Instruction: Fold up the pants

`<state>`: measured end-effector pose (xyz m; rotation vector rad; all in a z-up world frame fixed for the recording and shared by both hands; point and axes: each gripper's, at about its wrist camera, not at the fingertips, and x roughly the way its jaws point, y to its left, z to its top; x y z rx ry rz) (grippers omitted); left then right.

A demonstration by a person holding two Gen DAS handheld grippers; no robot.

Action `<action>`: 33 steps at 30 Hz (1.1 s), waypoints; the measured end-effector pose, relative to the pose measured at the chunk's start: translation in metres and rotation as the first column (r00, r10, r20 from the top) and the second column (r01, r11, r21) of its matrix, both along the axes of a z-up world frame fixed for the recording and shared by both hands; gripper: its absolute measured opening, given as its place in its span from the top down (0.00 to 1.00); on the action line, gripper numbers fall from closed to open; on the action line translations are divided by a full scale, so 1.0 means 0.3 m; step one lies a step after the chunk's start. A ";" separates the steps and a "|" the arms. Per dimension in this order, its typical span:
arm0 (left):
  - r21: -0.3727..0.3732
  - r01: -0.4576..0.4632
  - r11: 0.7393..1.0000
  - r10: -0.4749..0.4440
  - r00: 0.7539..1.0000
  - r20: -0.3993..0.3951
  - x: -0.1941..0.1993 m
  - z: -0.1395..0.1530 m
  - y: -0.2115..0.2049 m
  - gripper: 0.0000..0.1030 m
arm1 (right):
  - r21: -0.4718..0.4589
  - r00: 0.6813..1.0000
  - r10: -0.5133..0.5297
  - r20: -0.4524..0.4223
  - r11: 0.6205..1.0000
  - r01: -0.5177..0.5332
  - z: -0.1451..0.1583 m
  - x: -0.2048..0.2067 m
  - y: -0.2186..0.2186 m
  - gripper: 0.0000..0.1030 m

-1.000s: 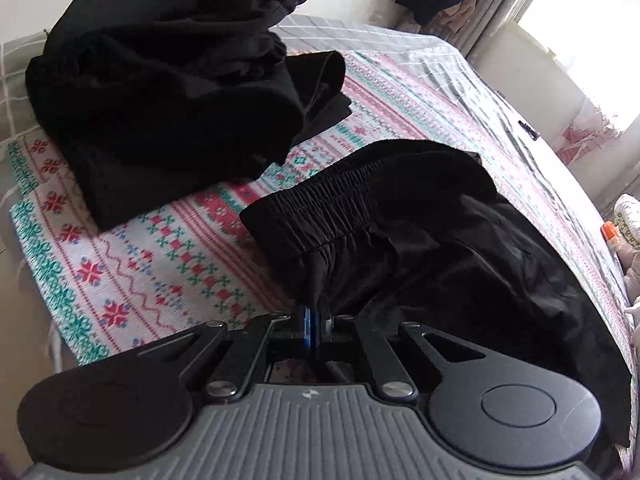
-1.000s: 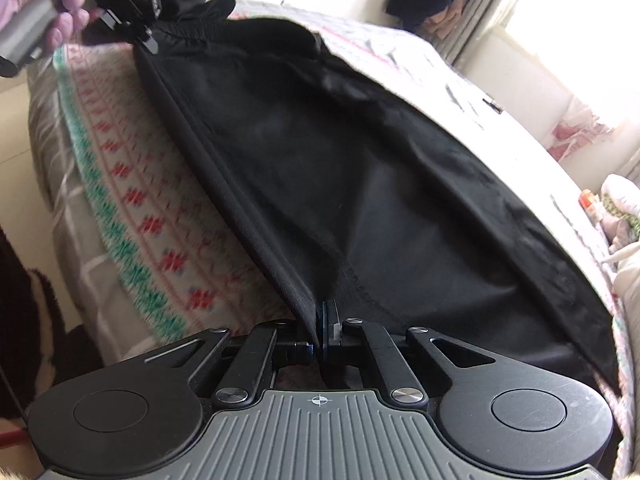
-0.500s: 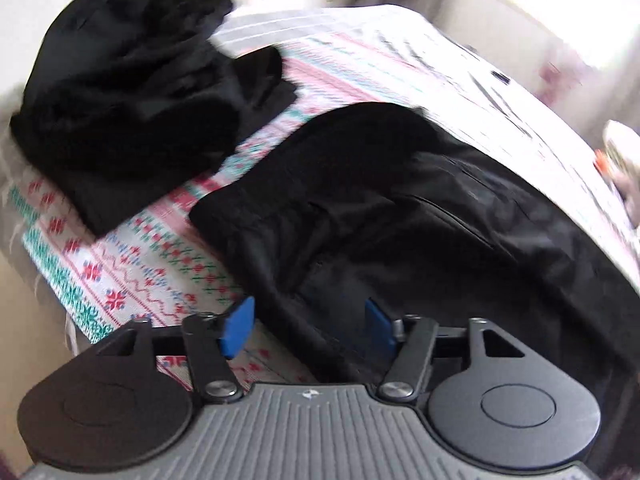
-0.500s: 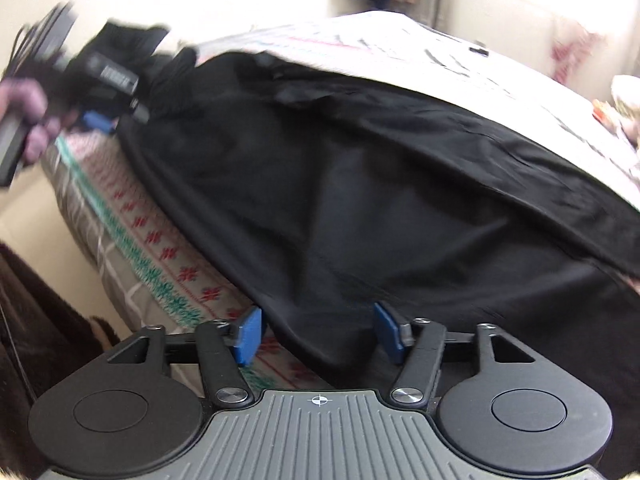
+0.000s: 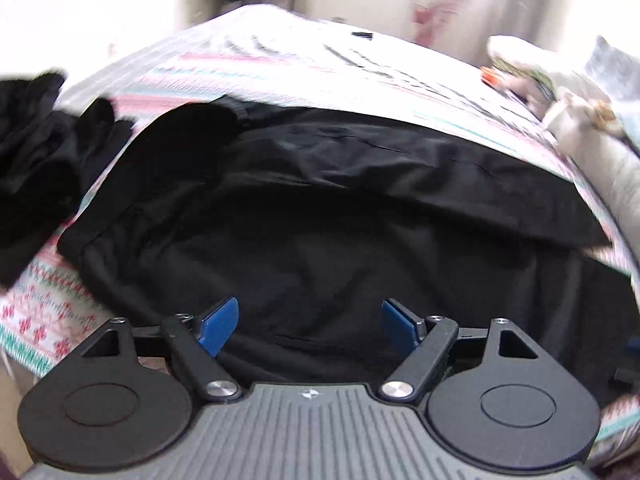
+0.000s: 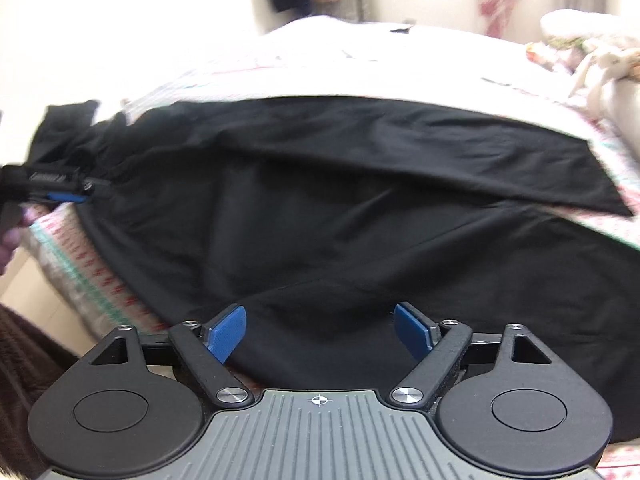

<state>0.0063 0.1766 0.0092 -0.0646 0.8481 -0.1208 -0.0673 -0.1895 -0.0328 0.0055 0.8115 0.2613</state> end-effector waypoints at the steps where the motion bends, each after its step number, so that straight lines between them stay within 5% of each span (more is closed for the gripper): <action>1: 0.010 0.024 1.000 -0.024 1.000 0.007 -0.002 -0.002 -0.024 0.02 | -0.019 0.999 -0.033 0.005 0.999 0.033 -0.002 0.001 -0.030 0.18; 5: 0.015 0.146 0.989 -0.146 0.989 -0.003 0.001 -0.031 -0.146 0.01 | -0.068 0.979 -0.203 -0.029 0.977 0.201 -0.046 0.017 -0.170 0.18; 10: 0.026 0.332 0.943 -0.330 0.943 -0.039 -0.011 -0.101 -0.326 0.01 | -0.094 0.908 -0.415 -0.057 0.908 0.409 -0.106 -0.003 -0.382 0.18; 19: 0.031 0.539 0.842 -0.535 0.841 -0.088 -0.054 -0.209 -0.556 0.01 | -0.199 0.688 -0.725 -0.027 0.678 0.707 -0.201 -0.112 -0.729 0.18; 22: 0.024 0.572 0.820 -0.567 0.817 -0.102 -0.063 -0.233 -0.601 0.01 | -0.178 0.648 -0.761 -0.036 0.643 0.745 -0.225 -0.148 -0.793 0.22; 25: 0.034 0.595 0.803 -0.589 0.802 -0.103 -0.065 -0.251 -0.632 0.01 | -0.104 0.667 -0.745 -0.030 0.666 0.739 -0.229 -0.152 -0.810 0.45; 29: 0.081 0.627 0.775 -0.622 0.779 -0.079 -0.099 -0.256 -0.672 0.01 | -0.143 0.670 -0.742 0.020 0.661 0.736 -0.221 -0.130 -0.779 0.93; 33: 0.083 0.662 0.745 -0.658 0.749 -0.078 -0.114 -0.250 -0.672 0.01 | -0.190 0.655 -0.755 0.042 0.637 0.747 -0.214 -0.118 -0.762 1.00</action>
